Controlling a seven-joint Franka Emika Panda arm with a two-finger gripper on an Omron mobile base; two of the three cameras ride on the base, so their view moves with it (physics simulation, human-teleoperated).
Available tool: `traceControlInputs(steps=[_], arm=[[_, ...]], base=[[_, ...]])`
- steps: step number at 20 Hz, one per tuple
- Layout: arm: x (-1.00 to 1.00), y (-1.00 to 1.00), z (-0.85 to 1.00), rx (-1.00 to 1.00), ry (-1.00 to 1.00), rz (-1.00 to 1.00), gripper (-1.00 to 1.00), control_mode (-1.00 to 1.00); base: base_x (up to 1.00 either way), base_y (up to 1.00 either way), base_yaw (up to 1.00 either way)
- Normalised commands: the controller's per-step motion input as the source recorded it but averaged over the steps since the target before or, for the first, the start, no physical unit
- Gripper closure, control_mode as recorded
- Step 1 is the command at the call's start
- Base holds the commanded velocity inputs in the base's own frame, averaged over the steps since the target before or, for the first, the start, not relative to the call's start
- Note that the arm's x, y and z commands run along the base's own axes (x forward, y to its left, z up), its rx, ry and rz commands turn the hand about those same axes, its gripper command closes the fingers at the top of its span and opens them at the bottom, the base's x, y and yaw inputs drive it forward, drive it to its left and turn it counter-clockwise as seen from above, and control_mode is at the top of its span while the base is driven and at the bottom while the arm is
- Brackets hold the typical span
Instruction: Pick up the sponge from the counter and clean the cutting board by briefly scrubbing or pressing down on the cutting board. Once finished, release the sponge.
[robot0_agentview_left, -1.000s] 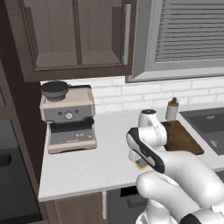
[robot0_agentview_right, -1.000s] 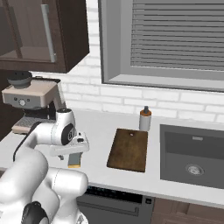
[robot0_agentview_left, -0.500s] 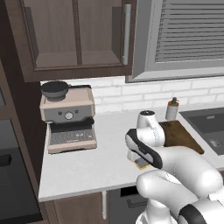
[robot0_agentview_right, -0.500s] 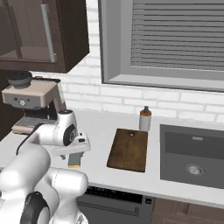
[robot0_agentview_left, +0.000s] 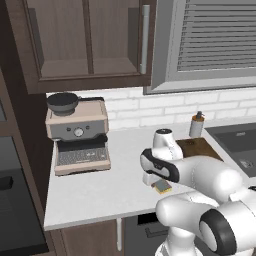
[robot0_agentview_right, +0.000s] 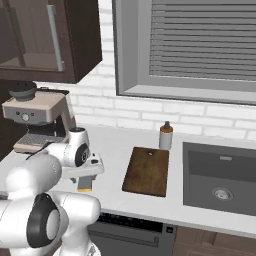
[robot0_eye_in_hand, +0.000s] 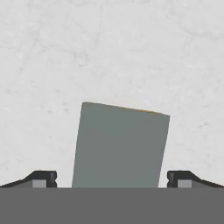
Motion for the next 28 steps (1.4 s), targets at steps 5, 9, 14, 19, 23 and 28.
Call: traceControlInputs(steps=[5,9,14,19,23,28], arm=[[0.01,0.05,-0.17,0.00,0.02,0.00,-1.00,-1.00],[0.01,0.00,-0.14,0.00,0.04,0.00,-1.00,-1.00],[0.00,0.00,-0.06,0.00,0.01,0.00,-1.00,-1.00],[0.00,0.00,-0.20,0.00,0.00,0.00,-1.00,-1.00],[0.00,0.00,-0.18,0.00,0.00,0.00,1.00,-1.00],[-0.01,0.00,0.00,0.00,-0.01,0.00,1.00,-1.00]], base=[[0.00,0.00,0.00],[0.00,0.00,0.00],[0.00,0.00,0.00],[0.00,0.00,0.00],[0.00,0.00,0.00],[0.00,0.00,0.00]])
